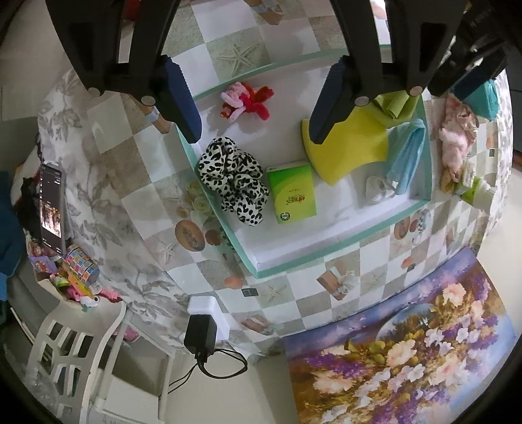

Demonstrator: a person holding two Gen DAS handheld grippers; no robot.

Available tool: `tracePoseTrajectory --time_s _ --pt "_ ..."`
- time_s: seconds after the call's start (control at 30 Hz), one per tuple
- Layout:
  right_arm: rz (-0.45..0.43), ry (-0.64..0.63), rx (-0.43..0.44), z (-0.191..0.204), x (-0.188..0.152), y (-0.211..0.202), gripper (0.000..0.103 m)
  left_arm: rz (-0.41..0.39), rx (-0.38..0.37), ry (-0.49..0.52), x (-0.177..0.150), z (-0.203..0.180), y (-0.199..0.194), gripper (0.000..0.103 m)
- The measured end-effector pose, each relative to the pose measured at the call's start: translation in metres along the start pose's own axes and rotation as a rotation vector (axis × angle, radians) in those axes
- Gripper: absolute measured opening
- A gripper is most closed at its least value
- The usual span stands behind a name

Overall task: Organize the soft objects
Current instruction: 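Withdraw both grippers from the tray back toward the pile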

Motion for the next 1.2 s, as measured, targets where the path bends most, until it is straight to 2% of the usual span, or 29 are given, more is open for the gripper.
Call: tracePoseTrajectory --time_s 0.03,0.1,0.13,0.17,0.2,0.47,0.83,1.0,1.13,1.2 --pt "0.000 -0.002 -0.001 0.000 0.000 0.000 0.076 -0.015 0.010 -0.005 0.002 0.004 -0.002 0.082" --pt "-0.016 -0.018 -0.020 0.002 0.000 -0.001 0.084 -0.034 0.023 -0.021 0.005 0.010 -0.004 0.091" --pt "-0.029 -0.029 -0.037 0.003 0.000 -0.001 0.091 -0.048 0.035 -0.035 0.007 0.015 -0.006 0.097" --pt "-0.041 -0.038 -0.055 0.003 0.001 -0.002 0.100 -0.055 0.042 -0.042 0.008 0.017 -0.007 0.098" --pt "-0.050 -0.041 -0.069 0.003 0.002 -0.003 0.103 -0.062 0.049 -0.046 0.010 0.019 -0.008 0.098" --pt "-0.070 -0.020 -0.051 0.003 0.004 -0.007 0.103 -0.132 0.090 -0.124 0.019 0.047 -0.020 0.098" --pt "-0.082 0.030 0.085 0.012 0.006 -0.014 0.103 -0.247 0.153 -0.249 0.034 0.099 -0.050 0.103" --pt "-0.088 -0.022 0.090 0.029 0.005 -0.014 0.103 -0.295 0.219 -0.320 0.038 0.136 -0.065 0.103" --pt "-0.090 -0.051 0.161 0.046 0.001 -0.014 0.103 -0.311 0.287 -0.357 0.038 0.165 -0.074 0.103" --pt "-0.105 -0.076 0.169 0.055 -0.001 -0.017 0.103 -0.327 0.330 -0.380 0.037 0.179 -0.081 0.103"
Point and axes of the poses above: each gripper's, at about its wrist camera, not at the fingertips, and y roughly the way its jaws point, z to its left, x to its top, the point moved 1 cm from there along y, roughly the way its jaws point, and after that the axes turned 11 degrees about -z, right-handed, at the moved point
